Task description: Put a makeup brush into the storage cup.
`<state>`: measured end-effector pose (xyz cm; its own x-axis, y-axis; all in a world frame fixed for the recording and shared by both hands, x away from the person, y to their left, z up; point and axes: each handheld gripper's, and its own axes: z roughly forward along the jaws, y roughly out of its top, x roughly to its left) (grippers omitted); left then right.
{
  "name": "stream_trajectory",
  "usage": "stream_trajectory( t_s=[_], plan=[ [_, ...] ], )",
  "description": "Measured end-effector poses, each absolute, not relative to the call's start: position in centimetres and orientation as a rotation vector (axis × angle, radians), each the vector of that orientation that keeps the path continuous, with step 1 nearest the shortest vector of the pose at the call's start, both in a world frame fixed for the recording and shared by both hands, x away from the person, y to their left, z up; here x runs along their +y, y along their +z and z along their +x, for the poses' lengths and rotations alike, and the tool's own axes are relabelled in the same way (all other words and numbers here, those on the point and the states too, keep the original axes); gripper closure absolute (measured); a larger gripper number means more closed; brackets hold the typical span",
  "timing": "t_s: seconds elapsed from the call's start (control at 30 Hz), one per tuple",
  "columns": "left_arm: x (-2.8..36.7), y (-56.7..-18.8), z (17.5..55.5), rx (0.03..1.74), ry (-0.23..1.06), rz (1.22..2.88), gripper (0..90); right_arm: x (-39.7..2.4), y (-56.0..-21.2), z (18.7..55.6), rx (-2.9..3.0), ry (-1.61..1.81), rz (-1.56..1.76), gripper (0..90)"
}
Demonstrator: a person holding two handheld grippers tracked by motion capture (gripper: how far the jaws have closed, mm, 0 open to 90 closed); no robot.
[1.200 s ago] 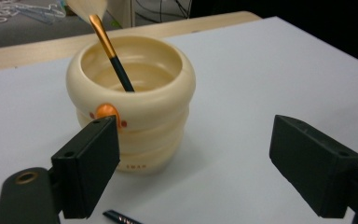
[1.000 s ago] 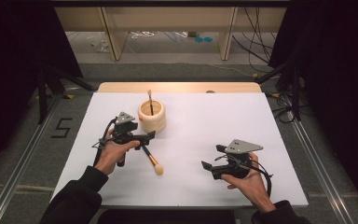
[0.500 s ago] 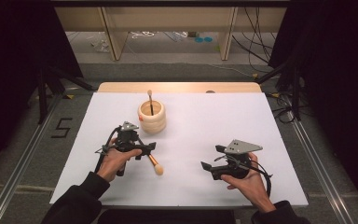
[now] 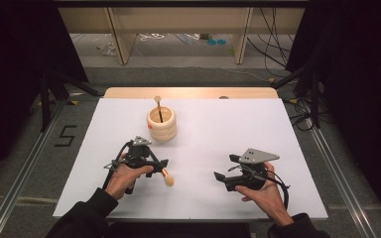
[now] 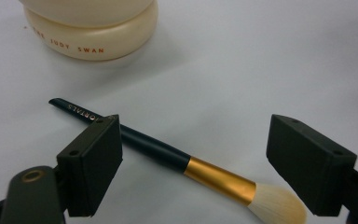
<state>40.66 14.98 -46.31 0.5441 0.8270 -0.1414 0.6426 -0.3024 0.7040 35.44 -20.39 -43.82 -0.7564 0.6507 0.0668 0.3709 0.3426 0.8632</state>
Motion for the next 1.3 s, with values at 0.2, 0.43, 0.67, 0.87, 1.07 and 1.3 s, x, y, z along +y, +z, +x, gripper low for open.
stream_trajectory(
  t_s=[0.2,0.43,0.67,0.87,1.07,1.3],
  plan=[
    [15.0,-46.8,40.5,1.215,0.305,2.068,18.4,-20.3,-43.9,35.4,2.320,1.371,0.909,17.4],
    [14.5,-47.2,40.5,1.252,0.293,2.070,19.8,-20.3,-43.9,35.5,2.324,1.367,0.903,17.6],
    [14.0,-47.6,40.4,1.255,0.295,2.054,20.5,-20.3,-43.9,35.4,2.338,1.367,0.901,17.7],
    [13.8,-47.7,40.4,1.257,0.287,2.069,21.4,-20.3,-43.9,35.4,2.339,1.371,0.897,17.7],
    [13.7,-47.8,40.4,1.261,0.289,2.065,22.0,-20.2,-43.9,35.5,2.341,1.372,0.895,17.7],
    [13.4,-48.0,40.5,1.250,0.277,2.093,22.8,-20.2,-43.9,35.4,2.342,1.370,0.892,17.7]
  ],
)
